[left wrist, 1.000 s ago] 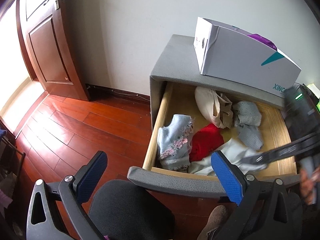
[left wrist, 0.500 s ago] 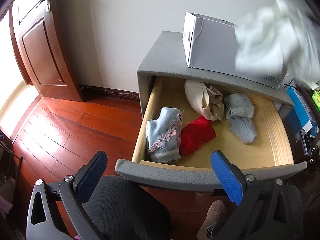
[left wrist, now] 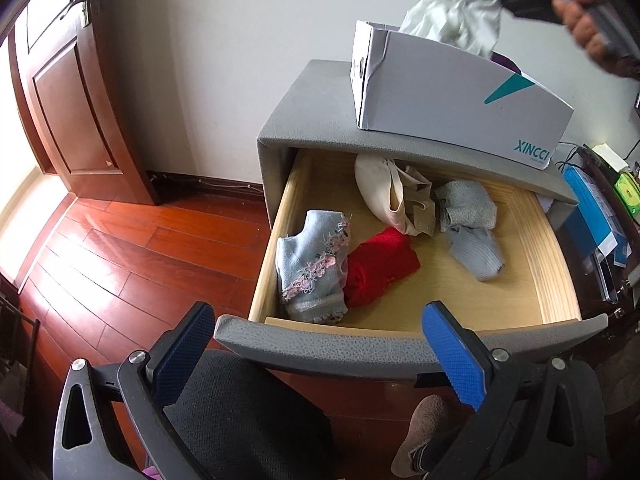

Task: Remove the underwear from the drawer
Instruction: 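Carry the pale green cloth over the white box and open the right gripper, then reach the right gripper into the drawer and grasp the grey knit sock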

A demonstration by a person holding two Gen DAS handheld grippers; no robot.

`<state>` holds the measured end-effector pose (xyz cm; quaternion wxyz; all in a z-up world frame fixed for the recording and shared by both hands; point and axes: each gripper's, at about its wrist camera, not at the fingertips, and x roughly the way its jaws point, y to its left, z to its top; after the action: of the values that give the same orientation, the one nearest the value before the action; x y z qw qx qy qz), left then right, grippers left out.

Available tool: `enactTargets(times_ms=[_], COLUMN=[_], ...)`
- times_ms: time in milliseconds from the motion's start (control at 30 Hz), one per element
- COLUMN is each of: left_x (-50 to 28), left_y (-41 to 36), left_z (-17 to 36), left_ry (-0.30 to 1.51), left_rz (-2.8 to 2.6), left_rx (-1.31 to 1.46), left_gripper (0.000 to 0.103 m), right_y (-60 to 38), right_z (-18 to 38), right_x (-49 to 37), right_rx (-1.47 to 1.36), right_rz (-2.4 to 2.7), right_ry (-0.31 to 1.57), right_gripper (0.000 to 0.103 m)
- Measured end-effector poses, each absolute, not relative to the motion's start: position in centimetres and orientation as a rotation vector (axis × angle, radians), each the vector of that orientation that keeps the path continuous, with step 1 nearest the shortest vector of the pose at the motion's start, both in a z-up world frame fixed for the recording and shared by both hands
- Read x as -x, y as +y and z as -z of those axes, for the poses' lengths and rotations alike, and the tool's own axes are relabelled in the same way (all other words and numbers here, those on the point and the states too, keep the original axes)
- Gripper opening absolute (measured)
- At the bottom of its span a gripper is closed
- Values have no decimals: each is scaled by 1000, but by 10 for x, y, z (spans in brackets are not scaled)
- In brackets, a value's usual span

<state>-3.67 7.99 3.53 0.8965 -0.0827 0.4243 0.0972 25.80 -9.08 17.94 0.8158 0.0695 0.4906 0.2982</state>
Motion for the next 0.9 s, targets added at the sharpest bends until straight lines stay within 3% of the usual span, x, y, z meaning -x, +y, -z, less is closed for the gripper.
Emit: enactTargets(times_ms=[333, 400, 533, 600, 633, 733, 900], left_x=[34, 34, 33, 33, 33, 33, 36], left_y=[81, 81, 82, 82, 82, 82, 78], left_z=[-29, -29, -27, -26, -26, -24, -23], left_ry=[904, 908, 917, 920, 919, 926, 927], left_rz=[-191, -188, -186, -187, -188, -186, -184], left_rx=[193, 200, 208, 211, 209, 211, 216], left_gripper=[103, 103, 103, 103, 103, 103, 103], right_y=[-60, -74, -115, -137, -144, -153, -156], right_z=[-117, -130, -173, -187, -188, -169, -72], right_x=[-274, -263, -210, -162, -142, -88, -66], right_rx=[127, 64, -13, 20, 55, 208, 457], right_rz=[-491, -517, -626, -729, -766, -857, -753], right_ry=[1036, 955, 715, 627, 614, 680, 922], right_gripper=[10, 17, 19, 29, 39, 44, 44])
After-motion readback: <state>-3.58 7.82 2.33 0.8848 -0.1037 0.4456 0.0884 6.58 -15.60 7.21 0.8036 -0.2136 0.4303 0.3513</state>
